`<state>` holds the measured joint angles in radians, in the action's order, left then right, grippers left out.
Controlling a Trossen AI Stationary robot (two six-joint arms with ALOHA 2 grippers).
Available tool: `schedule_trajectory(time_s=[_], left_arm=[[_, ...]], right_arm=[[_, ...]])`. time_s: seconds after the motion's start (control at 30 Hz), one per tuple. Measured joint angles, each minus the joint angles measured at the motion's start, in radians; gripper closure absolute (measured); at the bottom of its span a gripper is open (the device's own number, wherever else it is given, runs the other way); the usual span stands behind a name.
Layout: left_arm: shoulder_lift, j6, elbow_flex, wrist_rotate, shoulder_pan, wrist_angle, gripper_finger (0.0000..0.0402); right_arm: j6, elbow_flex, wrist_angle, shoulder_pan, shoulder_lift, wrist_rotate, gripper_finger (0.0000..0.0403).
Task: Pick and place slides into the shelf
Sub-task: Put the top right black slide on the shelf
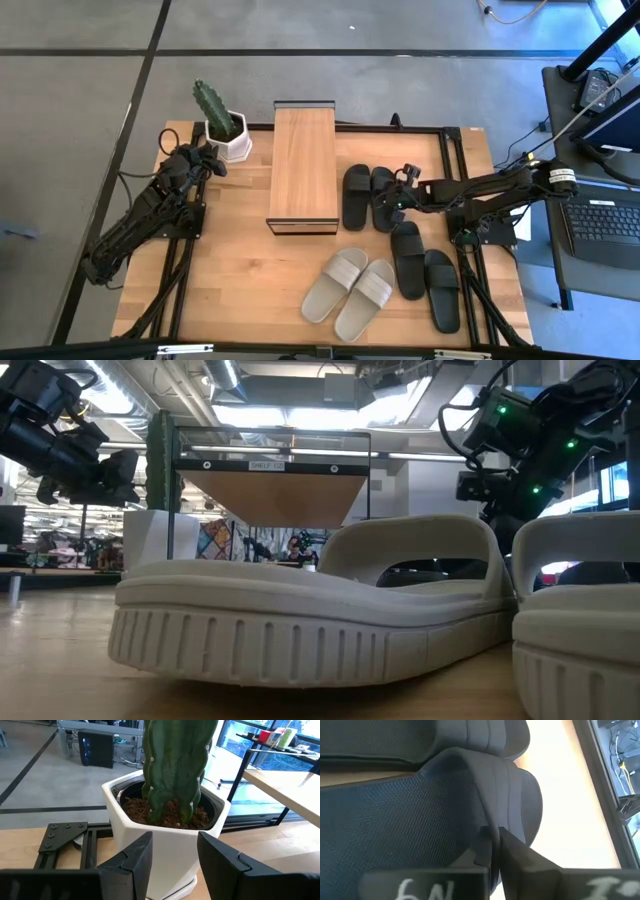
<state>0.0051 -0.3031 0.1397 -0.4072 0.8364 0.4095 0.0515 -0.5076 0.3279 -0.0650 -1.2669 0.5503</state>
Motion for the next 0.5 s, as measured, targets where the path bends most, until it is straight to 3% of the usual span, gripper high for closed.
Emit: schedule_trajectory(time_s=[0.37,0.5], left_arm=[[0.000,0.000,0.000,0.000,0.000,0.000,0.0254],[0.000,0.000,0.000,0.000,0.000,0.000,0.0254]], right_arm=[[0.006,0.001,0.012,0.000,0.059,-0.004,0.0391],[0.000,-0.051,0.114,0.001,0.115,0.039,0.0391]])
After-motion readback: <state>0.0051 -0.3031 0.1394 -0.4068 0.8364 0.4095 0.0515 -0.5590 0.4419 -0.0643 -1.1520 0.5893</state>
